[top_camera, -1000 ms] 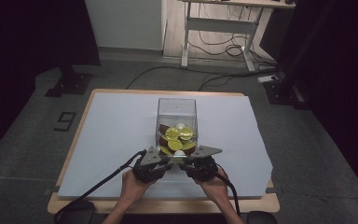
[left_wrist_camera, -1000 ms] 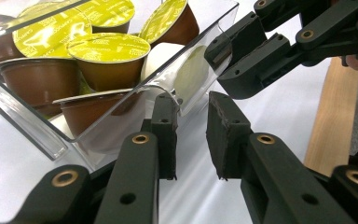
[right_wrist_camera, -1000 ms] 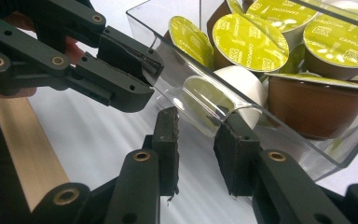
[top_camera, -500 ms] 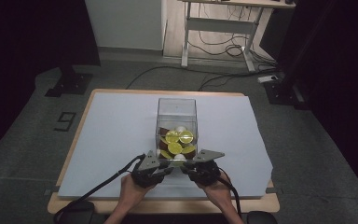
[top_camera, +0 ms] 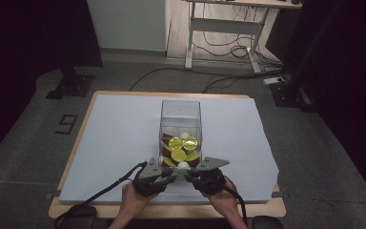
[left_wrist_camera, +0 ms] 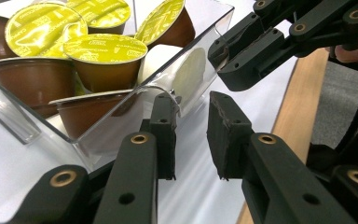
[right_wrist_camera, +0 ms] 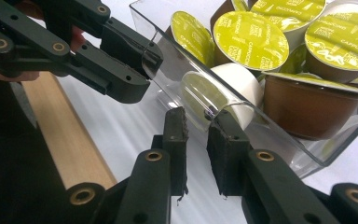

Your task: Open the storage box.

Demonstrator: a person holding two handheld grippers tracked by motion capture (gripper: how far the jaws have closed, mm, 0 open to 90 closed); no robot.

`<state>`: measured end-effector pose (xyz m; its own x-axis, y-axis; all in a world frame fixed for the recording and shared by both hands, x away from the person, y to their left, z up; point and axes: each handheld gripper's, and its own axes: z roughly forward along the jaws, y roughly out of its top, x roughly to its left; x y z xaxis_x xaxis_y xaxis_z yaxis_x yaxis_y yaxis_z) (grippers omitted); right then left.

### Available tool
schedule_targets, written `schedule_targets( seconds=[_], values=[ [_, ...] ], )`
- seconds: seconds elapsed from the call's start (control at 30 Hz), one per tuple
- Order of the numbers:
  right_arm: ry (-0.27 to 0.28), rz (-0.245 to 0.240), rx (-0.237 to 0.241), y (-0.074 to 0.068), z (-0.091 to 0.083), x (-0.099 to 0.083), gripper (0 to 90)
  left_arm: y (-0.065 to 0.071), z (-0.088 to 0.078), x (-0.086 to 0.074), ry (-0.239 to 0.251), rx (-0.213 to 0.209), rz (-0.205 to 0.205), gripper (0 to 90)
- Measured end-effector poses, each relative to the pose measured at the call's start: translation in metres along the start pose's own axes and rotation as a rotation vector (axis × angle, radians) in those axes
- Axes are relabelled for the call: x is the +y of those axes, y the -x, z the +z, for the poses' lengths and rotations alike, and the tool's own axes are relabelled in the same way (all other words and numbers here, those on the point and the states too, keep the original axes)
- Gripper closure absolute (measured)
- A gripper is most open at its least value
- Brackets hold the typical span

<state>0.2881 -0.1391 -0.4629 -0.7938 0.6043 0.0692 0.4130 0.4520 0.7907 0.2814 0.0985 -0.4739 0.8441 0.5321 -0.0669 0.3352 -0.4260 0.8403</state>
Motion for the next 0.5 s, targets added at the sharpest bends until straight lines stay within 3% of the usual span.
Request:
schedule_targets(
  seconds=[0.23, 0.5],
  values=[
    [-0.015, -0.003, 0.009, -0.0012, -0.0017, -0.0014, 76.7, 0.0012, -0.0008, -0.0011, -0.008, -0.009, 0.013, 71.7],
    [-0.019, 0.003, 0.023, 0.0021, -0.0055, -0.0011, 73.7, 0.0028, -0.0054, -0.0020, -0.015, 0.013, 0.042, 70.2]
  ],
)
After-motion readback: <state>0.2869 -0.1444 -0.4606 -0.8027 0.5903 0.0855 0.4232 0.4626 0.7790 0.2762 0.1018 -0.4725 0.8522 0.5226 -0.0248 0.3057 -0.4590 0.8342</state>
